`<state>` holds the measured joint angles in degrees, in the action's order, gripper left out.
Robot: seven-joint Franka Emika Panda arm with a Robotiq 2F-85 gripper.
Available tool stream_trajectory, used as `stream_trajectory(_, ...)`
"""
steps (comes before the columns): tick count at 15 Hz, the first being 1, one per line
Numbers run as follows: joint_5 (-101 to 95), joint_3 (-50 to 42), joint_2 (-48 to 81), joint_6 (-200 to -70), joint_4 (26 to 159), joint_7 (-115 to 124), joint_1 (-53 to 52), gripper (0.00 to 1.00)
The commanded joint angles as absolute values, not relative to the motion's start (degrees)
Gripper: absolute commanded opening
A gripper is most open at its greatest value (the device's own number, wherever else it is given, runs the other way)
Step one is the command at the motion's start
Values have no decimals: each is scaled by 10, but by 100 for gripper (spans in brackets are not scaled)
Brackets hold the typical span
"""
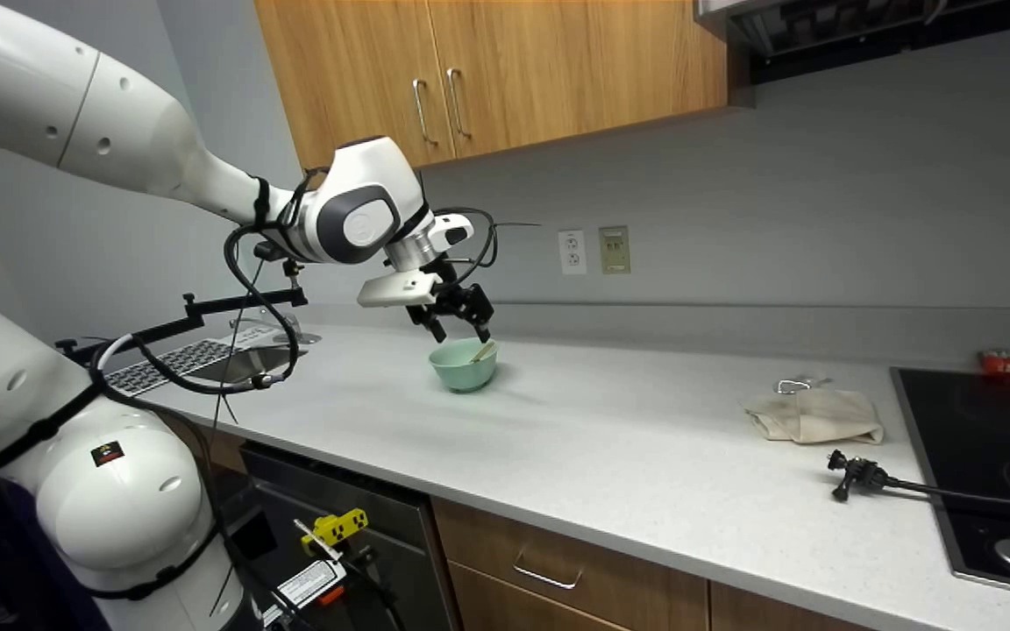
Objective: Use the wooden spatula to mix the contents in the green bowl
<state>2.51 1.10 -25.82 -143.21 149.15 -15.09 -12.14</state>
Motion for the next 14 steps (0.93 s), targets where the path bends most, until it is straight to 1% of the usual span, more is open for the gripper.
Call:
stream_trajectory(1,28,-1,-214,-1418,1439,-215,-134,100)
stream_trajectory(9,51,5,-167,-1367,1388,-333,-157,100)
stream_trajectory(14,37,35,-130,-1394,1373,-342,-161,100)
